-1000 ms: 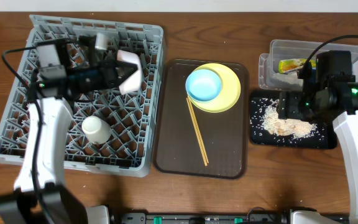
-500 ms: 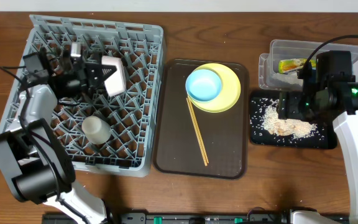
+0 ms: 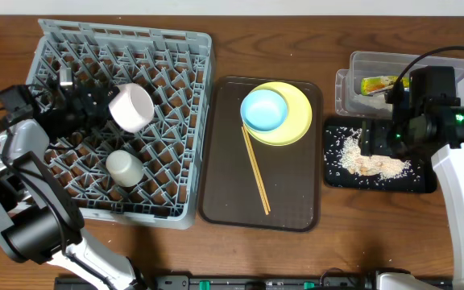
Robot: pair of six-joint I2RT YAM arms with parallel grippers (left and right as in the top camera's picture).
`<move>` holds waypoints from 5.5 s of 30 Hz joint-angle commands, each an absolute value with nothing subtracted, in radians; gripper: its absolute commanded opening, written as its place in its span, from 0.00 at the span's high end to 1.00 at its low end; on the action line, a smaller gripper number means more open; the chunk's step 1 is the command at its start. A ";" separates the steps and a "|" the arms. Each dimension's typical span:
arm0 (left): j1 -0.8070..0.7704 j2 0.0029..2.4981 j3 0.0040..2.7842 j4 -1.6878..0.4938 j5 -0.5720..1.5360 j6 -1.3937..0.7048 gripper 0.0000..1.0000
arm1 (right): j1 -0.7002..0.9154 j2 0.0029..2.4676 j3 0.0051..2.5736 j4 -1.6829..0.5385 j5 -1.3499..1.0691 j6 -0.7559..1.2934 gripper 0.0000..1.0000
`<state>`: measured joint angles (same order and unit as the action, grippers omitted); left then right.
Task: Sort waste into correct bins and load items into the dishwasher
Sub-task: 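Carry the white cup into the dish rack and release it, then reach the left gripper to the light-blue bowl and grasp its rim, then lift the blue bowl into the rack's back row and release it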
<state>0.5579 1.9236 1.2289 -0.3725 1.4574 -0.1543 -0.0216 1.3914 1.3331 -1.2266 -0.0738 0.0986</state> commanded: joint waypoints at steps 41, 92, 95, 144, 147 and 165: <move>-0.344 1.492 1.483 -0.645 0.205 -0.012 0.07 | -0.040 1.378 1.350 -1.228 -0.047 0.089 0.18; -0.636 2.095 1.424 -0.413 0.164 0.105 0.80 | -0.040 1.378 1.350 -1.273 0.044 0.119 0.18; -0.636 2.084 1.425 -0.413 0.171 0.089 0.89 | -0.040 1.378 1.350 -1.273 0.044 0.119 0.18; 0.183 1.962 1.425 -0.131 1.346 -0.433 0.94 | -0.040 1.378 1.350 -1.276 0.044 0.119 0.18; 0.203 2.001 1.425 -0.102 1.354 -0.468 0.94 | -0.040 1.378 1.350 -1.276 0.044 0.119 0.18; 0.254 2.050 1.425 0.054 1.439 -0.726 0.94 | -0.040 1.378 1.350 -1.276 0.044 0.119 0.18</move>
